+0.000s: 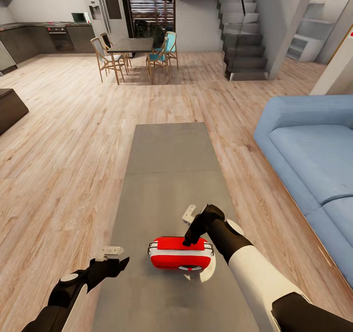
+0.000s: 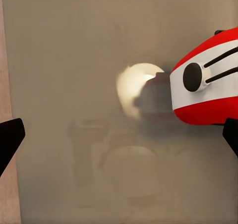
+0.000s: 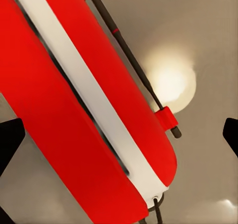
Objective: Turn on the radio receiver that's on the table in the living room.
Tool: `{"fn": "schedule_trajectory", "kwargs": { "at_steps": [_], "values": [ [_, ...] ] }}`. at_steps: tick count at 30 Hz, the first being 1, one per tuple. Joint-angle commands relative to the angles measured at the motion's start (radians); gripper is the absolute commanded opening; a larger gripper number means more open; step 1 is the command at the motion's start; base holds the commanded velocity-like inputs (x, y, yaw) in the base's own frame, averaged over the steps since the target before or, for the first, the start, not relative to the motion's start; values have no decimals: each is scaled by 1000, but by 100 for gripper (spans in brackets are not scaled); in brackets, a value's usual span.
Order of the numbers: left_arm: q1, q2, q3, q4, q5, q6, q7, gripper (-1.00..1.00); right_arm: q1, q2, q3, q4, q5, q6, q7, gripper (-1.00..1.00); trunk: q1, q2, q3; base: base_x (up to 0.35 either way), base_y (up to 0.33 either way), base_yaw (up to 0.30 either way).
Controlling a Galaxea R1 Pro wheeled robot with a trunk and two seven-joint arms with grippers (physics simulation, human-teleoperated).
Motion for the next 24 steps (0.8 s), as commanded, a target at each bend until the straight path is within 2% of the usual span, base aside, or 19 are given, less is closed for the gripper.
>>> {"fn": "schedule_trajectory", "kwargs": {
  "at_steps": [1,18,24],
  "values": [
    [0,0,0,0,0,0,0,100,0,0,0,1,0,-1,0,100,0,0,0,0,0,0],
    [0,1,0,0,2,0,0,100,0,0,-1,37,-1,-10,-4,100,0,0,0,0,0,0],
    [0,1,0,0,2,0,0,100,0,0,0,89,-1,-43,-40,100,0,0,0,0,0,0]
  ]
}}
